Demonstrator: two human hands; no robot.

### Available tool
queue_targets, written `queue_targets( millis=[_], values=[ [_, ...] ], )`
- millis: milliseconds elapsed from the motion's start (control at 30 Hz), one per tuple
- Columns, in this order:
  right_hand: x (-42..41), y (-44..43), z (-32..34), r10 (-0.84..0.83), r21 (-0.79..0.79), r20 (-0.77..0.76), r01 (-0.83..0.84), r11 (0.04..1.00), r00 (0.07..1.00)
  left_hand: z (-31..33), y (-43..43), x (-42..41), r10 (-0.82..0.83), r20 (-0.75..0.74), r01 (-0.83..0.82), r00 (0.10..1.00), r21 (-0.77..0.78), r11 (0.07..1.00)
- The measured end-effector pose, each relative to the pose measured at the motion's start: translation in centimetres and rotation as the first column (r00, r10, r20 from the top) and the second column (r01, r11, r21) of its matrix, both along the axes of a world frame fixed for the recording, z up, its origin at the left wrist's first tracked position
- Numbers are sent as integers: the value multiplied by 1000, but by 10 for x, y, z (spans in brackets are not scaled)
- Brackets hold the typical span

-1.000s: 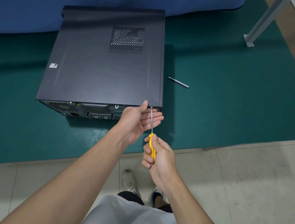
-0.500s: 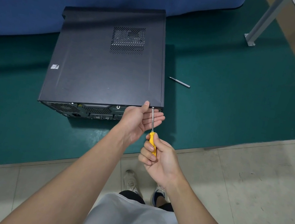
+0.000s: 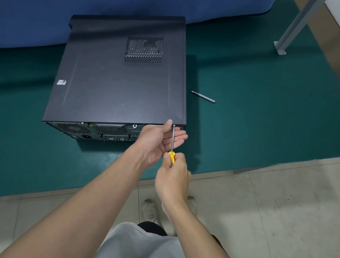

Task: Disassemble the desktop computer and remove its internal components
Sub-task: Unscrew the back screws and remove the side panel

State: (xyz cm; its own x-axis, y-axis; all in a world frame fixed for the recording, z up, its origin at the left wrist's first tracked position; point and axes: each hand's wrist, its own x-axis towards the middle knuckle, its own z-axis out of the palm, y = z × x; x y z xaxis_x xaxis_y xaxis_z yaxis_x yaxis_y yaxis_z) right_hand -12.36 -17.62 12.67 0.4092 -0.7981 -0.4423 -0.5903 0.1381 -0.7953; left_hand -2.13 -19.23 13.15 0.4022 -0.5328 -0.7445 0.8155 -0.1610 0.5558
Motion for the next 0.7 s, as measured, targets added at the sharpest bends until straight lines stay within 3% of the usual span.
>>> queue_targets(
  millis=[67, 133, 233, 300, 333, 367, 433, 500, 567, 633, 700],
  values=[
    [3, 0, 2, -22, 65, 28, 20, 998, 999, 1, 0, 0, -3, 33, 3, 999, 10, 1000],
    [1, -4, 5, -125, 303, 131, 80, 950, 983, 2, 0, 0, -3, 54, 1, 999, 22, 1000],
    [-17, -20, 9, -337, 736, 307, 2, 677, 890, 2, -4, -1, -9, 68, 7, 998, 23, 1000],
    [-34, -31, 13, -347, 848, 369, -159, 505, 862, 3, -4, -2, -14, 75, 13, 997, 16, 1000],
    [-39, -34, 14, -317, 850, 402, -222, 477, 859, 2, -4, -1, -13, 77, 12, 997, 12, 1000],
    [-42, -35, 15, -276, 832, 426, -253, 494, 862, 2, -4, -1, -9, 79, 9, 997, 8, 1000],
    [-38, -32, 15, -175, 747, 412, -221, 627, 894, 1, -2, -2, 0, 94, 0, 996, 1, 1000],
    [-30, -24, 15, -54, 580, 292, -131, 804, 955, 1, -2, -6, 1, 148, -6, 989, 36, 999],
    [-25, -18, 12, 16, 399, 135, -70, 914, 991, 1, -2, -8, 3, 223, -27, 975, 105, 994],
    [-24, -18, 11, 53, 312, 73, -73, 947, 996, 1, -3, -9, -14, 279, -31, 960, 155, 987],
    [-28, -21, 12, 36, 380, 123, -80, 922, 992, 2, -5, -10, -20, 291, -31, 957, 170, 985]
  ],
)
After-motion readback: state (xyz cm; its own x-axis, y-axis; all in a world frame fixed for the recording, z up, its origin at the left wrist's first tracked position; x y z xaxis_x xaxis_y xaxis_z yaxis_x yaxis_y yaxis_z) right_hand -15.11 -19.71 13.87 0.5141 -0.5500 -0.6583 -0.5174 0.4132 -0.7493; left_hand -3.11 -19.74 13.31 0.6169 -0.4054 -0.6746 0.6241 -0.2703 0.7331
